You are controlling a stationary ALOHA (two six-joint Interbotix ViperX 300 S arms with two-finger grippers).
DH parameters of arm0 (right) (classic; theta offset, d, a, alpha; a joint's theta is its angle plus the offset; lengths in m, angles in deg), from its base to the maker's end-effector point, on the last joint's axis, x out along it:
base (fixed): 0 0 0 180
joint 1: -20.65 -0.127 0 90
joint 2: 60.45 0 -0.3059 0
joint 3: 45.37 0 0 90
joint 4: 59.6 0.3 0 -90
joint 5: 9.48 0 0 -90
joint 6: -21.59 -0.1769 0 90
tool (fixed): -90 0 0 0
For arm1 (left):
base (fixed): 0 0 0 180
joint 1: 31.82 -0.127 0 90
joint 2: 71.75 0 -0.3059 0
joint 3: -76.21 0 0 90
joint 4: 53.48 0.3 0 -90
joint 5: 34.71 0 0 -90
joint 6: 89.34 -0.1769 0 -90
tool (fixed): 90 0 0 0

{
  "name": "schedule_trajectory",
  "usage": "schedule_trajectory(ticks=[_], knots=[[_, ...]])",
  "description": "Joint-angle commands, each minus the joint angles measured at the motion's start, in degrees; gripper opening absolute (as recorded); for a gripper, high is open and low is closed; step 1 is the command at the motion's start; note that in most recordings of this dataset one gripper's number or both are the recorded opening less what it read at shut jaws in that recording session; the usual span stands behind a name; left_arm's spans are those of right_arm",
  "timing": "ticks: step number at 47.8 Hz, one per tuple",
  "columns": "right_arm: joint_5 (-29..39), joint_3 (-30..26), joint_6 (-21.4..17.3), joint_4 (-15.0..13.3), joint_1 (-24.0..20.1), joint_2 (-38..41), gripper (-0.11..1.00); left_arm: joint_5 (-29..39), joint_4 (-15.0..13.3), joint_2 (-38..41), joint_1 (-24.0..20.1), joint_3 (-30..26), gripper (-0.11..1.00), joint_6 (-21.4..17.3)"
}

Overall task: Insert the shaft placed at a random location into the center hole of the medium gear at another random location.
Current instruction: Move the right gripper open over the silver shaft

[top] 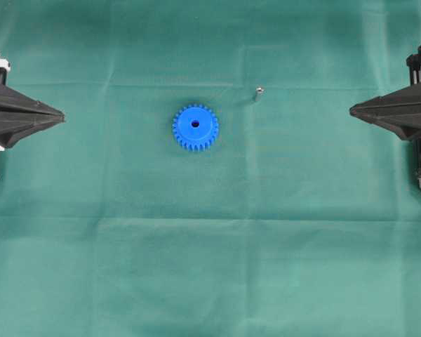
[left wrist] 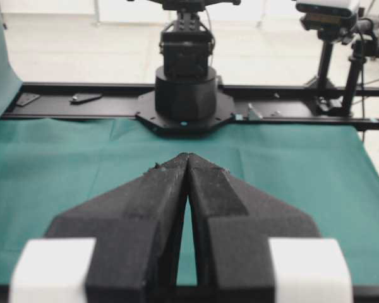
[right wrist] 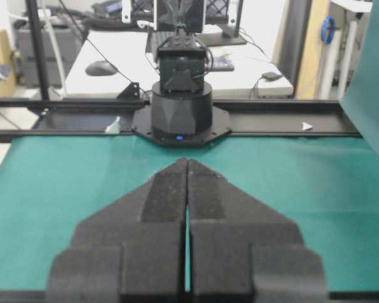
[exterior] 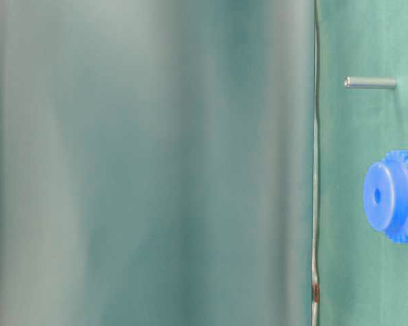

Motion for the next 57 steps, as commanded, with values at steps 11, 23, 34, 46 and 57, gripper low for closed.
schedule_trajectory(ticks=[11,23,34,46,57], knots=[[1.1,-1.6,-0.5,0.0,2.3,4.0,0.01,0.2,0.7,0.8,0.4,-1.9,0.0,0.4],[-2.0,-1.6,-0.5,0.0,7.2,12.8,0.01,1.3,0.7,0.8,0.4,-1.9,0.0,0.4],[-4.6,-3.6,-0.4,0.0,11.0,25.3,0.42,1.4,0.7,0.8,0.4,-1.9,0.0,0.4],[-8.1,-7.2,0.6,0.0,14.4,39.4,0.89,1.6,0.8,0.7,0.4,-1.8,0.0,0.4],[-11.8,-8.7,1.1,0.0,17.3,46.2,0.86,2.3,0.8,0.6,0.4,-1.8,0.0,0.4]])
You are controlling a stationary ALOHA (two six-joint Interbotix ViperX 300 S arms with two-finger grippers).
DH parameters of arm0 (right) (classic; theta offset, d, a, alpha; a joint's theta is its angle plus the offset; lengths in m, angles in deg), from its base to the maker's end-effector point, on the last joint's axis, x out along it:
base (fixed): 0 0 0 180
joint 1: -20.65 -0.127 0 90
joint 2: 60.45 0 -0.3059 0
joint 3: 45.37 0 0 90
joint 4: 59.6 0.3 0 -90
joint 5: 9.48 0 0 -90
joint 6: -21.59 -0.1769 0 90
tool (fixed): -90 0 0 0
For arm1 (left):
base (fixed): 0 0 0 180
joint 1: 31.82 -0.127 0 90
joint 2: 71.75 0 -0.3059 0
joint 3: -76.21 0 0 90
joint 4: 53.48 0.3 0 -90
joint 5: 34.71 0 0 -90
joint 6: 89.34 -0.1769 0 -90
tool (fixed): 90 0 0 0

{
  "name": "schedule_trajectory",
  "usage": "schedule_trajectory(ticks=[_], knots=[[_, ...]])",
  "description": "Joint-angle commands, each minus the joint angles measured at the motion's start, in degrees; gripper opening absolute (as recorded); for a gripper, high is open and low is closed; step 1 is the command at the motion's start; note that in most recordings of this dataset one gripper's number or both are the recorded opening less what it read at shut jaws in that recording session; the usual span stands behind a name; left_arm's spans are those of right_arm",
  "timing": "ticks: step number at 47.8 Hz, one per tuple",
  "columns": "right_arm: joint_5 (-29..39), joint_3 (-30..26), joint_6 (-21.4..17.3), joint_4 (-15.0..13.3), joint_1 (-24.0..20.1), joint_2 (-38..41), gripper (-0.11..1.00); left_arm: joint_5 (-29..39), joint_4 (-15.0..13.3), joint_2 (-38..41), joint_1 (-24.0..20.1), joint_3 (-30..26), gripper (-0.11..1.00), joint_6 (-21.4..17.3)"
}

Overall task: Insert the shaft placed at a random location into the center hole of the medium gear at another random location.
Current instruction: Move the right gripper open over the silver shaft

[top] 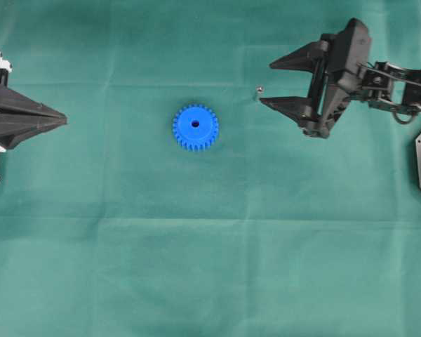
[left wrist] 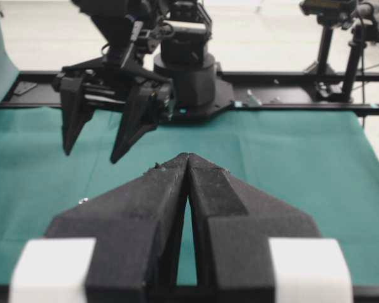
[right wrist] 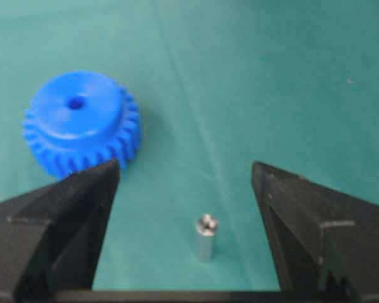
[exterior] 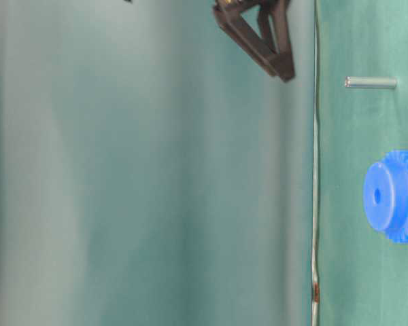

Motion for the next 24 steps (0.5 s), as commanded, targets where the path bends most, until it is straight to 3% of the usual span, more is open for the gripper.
schedule_trajectory(ticks=[1,24], knots=[[-1.9,-1.4,0.9,-0.1,1.1,1.4,0.86,0.0,0.2,0.3,0.1,-1.3,0.0,0.0],[-5.0,-3.2,1.0,0.1,1.8,10.5,0.86,0.1,0.2,0.4,0.1,-1.2,0.0,0.0]])
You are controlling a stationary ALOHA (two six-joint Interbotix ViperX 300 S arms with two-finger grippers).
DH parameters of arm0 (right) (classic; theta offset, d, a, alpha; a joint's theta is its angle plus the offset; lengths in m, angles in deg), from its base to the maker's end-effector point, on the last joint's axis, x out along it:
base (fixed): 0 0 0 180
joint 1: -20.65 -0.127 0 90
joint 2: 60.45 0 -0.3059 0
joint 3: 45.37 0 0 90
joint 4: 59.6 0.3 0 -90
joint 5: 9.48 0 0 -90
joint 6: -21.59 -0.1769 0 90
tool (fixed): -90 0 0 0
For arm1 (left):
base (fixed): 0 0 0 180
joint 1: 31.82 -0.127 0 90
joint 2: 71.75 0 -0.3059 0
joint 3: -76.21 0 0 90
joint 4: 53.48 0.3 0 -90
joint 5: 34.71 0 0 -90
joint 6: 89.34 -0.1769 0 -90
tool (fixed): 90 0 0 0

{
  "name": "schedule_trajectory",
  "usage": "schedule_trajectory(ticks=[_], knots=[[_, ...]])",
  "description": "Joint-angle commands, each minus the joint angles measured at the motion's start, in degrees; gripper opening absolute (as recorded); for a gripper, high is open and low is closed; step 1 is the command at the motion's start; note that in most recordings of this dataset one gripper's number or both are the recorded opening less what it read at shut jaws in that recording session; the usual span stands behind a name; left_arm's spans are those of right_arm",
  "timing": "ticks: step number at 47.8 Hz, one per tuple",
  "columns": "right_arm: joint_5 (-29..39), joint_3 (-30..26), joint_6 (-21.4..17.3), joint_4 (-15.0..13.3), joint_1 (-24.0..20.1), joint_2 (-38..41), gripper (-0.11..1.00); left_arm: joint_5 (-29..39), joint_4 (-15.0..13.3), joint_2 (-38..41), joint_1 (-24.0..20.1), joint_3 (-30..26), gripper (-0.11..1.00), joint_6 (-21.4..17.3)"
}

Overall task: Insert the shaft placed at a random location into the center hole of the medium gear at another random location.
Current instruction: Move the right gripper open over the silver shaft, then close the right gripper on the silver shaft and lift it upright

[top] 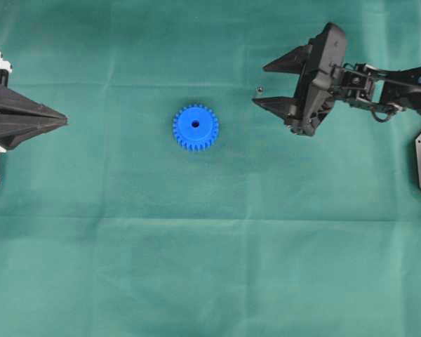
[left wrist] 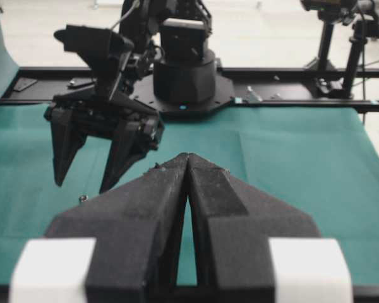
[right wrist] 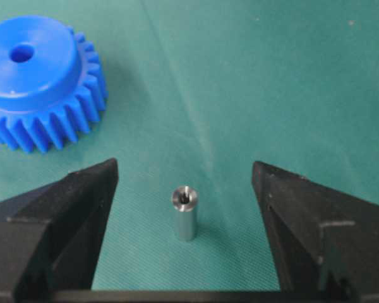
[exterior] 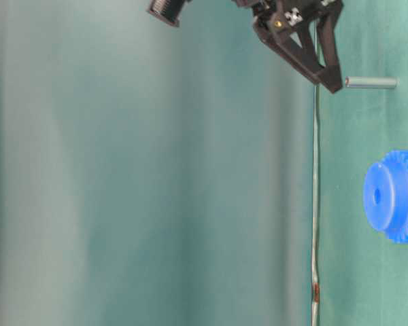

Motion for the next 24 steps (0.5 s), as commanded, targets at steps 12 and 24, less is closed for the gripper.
schedule_trajectory(ticks=[12,24], knots=[[-1.4,-2.1,1.0,0.5,0.4,3.3,0.86,0.0,0.1,0.4,0.0,-1.2,0.0,0.1],[-1.5,-1.8,0.9,0.7,0.6,3.3,0.81,0.3,0.1,0.4,0.0,-1.2,0.0,0.1]])
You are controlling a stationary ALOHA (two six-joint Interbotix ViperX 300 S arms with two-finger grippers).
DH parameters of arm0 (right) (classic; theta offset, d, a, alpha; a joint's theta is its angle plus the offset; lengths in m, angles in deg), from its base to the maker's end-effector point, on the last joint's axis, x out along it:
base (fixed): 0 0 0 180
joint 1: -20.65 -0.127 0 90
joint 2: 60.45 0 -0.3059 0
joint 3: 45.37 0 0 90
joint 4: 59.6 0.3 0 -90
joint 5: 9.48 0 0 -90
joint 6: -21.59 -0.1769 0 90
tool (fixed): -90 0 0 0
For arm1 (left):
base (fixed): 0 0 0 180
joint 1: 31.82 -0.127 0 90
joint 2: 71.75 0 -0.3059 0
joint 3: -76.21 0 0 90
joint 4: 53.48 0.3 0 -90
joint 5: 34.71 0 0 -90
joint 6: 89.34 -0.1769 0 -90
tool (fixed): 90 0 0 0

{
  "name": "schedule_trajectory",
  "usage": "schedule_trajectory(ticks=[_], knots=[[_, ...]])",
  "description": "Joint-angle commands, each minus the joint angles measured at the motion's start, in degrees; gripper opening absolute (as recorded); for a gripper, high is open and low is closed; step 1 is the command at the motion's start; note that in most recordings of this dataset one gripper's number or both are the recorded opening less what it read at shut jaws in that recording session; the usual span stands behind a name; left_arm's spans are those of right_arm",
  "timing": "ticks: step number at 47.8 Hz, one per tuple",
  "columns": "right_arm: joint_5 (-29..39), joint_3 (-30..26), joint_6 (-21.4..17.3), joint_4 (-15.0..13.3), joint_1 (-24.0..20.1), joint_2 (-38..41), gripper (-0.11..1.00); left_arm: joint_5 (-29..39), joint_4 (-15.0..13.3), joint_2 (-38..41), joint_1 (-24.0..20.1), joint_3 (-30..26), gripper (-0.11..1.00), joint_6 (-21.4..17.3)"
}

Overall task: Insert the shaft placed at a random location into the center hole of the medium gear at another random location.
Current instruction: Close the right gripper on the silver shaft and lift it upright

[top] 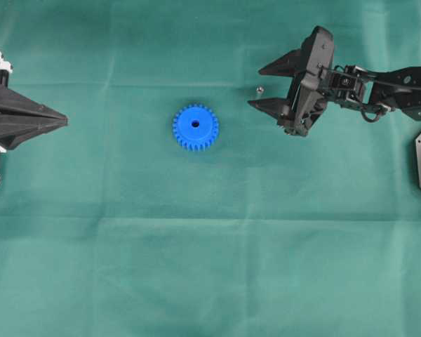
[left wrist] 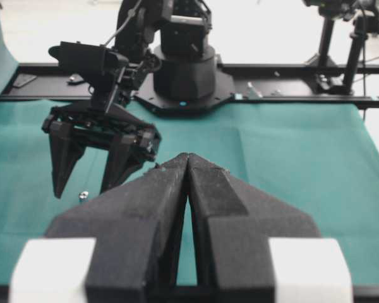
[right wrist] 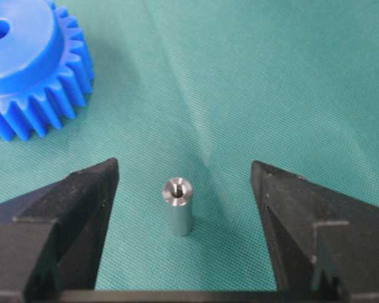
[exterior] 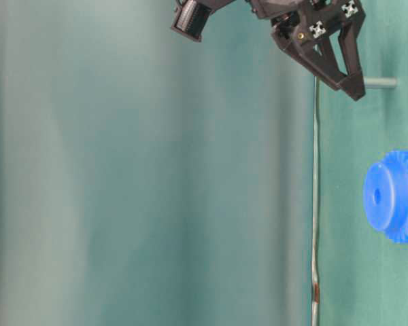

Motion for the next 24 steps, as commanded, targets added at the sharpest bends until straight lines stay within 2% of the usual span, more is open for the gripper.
schedule_trajectory(ticks=[1,6,13,16,24], knots=[[-0.9,-0.7,0.9,0.4,0.4,-0.5,0.8,-0.3,0.2,0.4,0.0,-1.2,0.0,0.1],[-0.9,-0.6,1.0,0.6,0.5,-0.5,0.67,-0.3,0.1,0.4,0.1,-1.2,0.0,0.1],[-0.5,-0.6,1.0,0.5,0.5,-0.5,0.27,-0.2,0.2,0.4,0.1,-1.2,0.0,0.0],[-0.4,-0.6,1.1,0.5,0.5,-0.6,0.14,-0.2,0.2,0.4,0.1,-1.2,0.0,0.0],[-0.3,-0.7,1.1,0.5,0.6,-0.6,0.13,-0.2,0.2,0.3,0.1,-1.2,0.0,0.1]])
